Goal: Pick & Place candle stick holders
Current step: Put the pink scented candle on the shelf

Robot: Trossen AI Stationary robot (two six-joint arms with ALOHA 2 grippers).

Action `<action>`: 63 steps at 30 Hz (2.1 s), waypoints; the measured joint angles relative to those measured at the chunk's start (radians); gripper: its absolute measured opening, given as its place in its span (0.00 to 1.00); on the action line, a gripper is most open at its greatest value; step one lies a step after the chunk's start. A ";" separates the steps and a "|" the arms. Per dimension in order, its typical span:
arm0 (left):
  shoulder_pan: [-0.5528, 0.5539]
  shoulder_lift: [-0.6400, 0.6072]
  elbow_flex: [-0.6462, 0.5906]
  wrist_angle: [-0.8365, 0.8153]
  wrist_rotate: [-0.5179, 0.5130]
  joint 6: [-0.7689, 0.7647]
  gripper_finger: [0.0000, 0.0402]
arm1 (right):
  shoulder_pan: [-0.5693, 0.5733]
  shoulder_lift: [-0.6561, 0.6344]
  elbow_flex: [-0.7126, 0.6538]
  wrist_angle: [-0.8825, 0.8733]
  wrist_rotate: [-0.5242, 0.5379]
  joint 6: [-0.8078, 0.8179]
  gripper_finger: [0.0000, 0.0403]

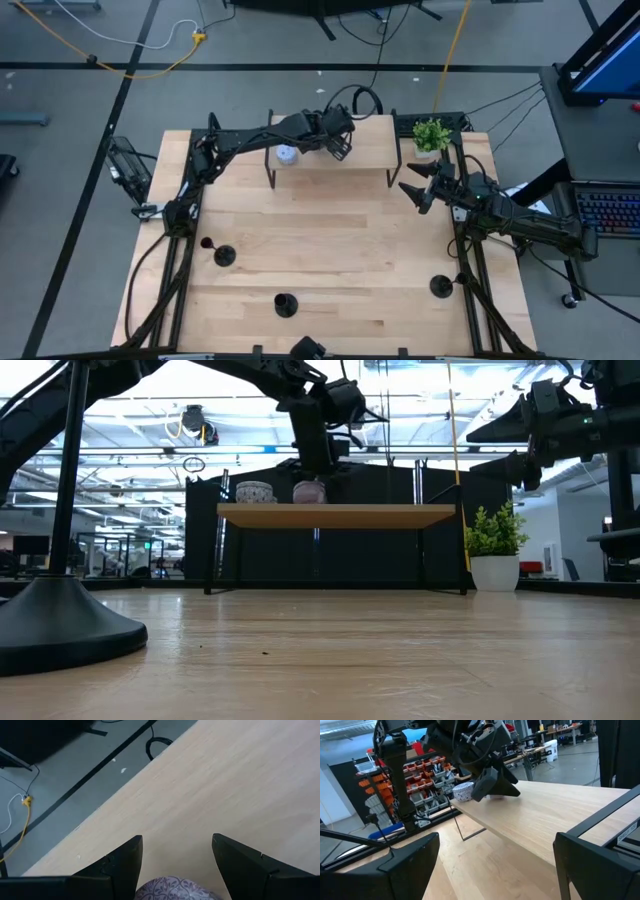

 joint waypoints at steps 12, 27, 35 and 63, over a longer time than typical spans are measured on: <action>-0.004 -0.041 0.000 0.004 -0.049 0.026 0.61 | 0.000 0.000 0.000 0.000 0.000 0.000 0.97; -0.146 -0.145 0.000 0.064 0.256 -0.021 0.61 | -0.001 0.000 0.000 0.000 0.001 0.001 0.97; -0.182 -0.132 0.000 0.034 0.267 -0.011 0.61 | -0.001 0.000 0.000 0.000 0.000 0.007 0.97; -0.094 -0.085 -0.003 -0.111 0.152 -0.022 0.61 | -0.001 0.000 0.000 0.000 0.000 0.026 0.97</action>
